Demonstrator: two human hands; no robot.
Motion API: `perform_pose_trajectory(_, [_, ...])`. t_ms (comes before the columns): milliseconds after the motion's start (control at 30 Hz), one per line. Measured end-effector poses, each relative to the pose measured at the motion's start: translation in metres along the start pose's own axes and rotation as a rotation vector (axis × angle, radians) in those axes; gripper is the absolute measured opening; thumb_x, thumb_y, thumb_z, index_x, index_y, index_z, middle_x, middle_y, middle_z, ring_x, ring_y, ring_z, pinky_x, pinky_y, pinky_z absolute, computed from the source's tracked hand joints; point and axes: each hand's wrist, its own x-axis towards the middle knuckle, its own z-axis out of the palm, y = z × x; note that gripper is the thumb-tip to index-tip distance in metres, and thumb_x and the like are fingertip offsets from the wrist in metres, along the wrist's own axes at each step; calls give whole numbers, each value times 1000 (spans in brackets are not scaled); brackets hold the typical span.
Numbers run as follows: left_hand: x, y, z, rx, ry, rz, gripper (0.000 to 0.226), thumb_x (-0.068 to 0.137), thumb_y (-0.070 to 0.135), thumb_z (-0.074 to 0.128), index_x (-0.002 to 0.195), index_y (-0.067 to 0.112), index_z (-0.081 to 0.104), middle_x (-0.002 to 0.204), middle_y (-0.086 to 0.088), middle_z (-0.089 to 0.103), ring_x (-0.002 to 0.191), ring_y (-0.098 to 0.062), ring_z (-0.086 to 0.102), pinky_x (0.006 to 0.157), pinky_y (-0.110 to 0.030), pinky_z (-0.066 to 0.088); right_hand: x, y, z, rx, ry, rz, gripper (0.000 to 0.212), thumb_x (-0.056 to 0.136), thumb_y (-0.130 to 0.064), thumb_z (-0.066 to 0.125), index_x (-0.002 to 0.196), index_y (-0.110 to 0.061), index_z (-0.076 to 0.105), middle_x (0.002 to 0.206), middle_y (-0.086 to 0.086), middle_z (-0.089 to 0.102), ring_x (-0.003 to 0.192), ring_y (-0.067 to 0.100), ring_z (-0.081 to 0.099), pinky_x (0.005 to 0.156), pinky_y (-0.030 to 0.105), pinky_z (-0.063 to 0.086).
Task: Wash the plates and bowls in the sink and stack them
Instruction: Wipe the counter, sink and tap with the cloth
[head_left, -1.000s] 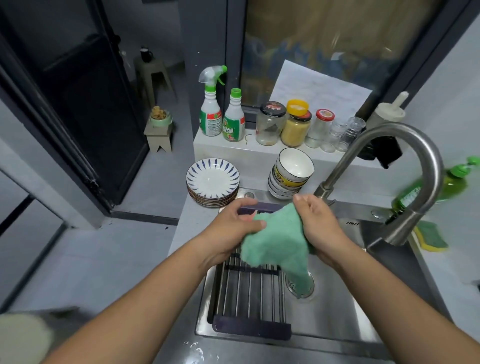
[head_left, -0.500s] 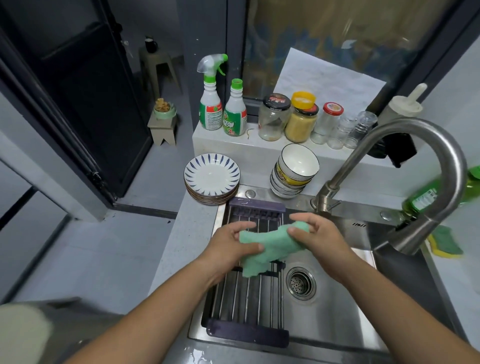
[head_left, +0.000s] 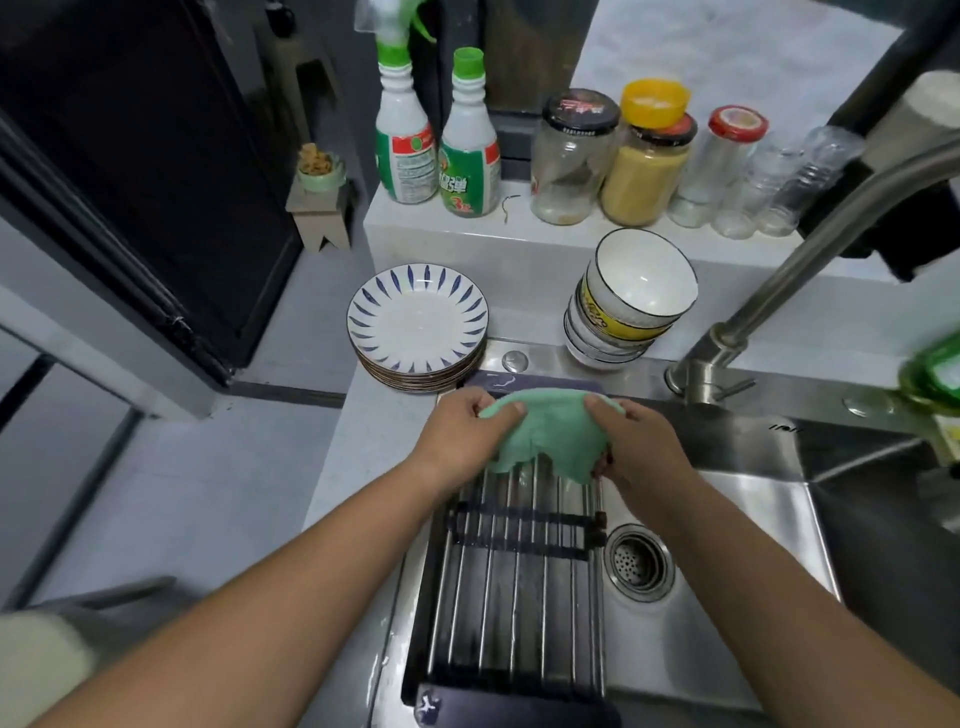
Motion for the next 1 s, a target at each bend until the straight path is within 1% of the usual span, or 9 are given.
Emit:
perform_pose_trajectory(100, [29,11,23,-287,-64,-168,34,96,48,61,82,17,60,83,-9,69,74,-22,65,84,-44,59,22,-4,26,-71,166,-133,24,103,-28,52,83,-22,63,86,4,66,77,18,64,70,40,57])
perform_pose_trajectory(200, [57,12,26,-557,-204,-282,66,97,72,36,119,20,69,116,-9,74,118,-23,65,106,-50,50,42,1,48,-162,-55,-329,38,109,-37,34,104,-16,65,93,2,69,84,6,67,73,25,55])
perform_pose_trajectory(267, [62,6,23,-452,-198,-278,78,87,85,31,124,29,71,126,-11,71,124,-27,62,103,-55,52,61,21,54,-442,-219,-411,55,106,-53,20,143,-25,50,147,3,53,137,8,46,112,34,40])
perform_pose_trajectory(333, [56,-5,20,-251,-110,-253,74,91,81,27,121,28,70,120,-17,71,115,-29,67,99,-55,55,80,40,50,-831,-228,-510,62,102,-53,13,155,-30,32,165,1,25,153,16,13,125,38,13])
perform_pose_trajectory(467, [29,-42,-2,168,-73,27,73,95,72,26,111,17,71,106,-6,74,103,-21,68,100,-41,51,110,48,50,-1283,-66,-686,65,101,-47,15,155,-14,30,165,8,22,154,25,10,126,41,7])
perform_pose_trajectory(633, [24,-78,-31,562,2,473,52,104,50,31,118,19,70,118,8,66,115,-5,55,102,-20,40,121,56,62,-1526,-202,-720,77,93,-56,-2,159,-20,10,168,2,1,155,24,-9,126,48,1])
perform_pose_trajectory(733, [28,-89,-32,761,61,468,56,104,51,31,128,16,67,137,-1,59,131,-15,49,113,-27,35,135,49,63,-1527,-206,-735,68,98,-49,5,160,-20,5,169,1,-3,154,22,-12,126,47,-1])
perform_pose_trajectory(933, [21,-77,-23,921,66,343,72,97,64,17,138,21,57,147,7,48,129,-12,48,95,-25,43,176,35,87,-1478,-172,-717,61,105,-38,20,161,-16,5,169,2,-4,155,24,-10,125,46,-6])
perform_pose_trajectory(1000, [19,-78,-23,960,27,332,80,93,68,12,144,22,52,153,7,41,135,-13,45,100,-28,44,170,40,81,-1466,-194,-746,62,103,-39,20,161,-18,7,169,2,-1,155,24,-9,125,48,-5])
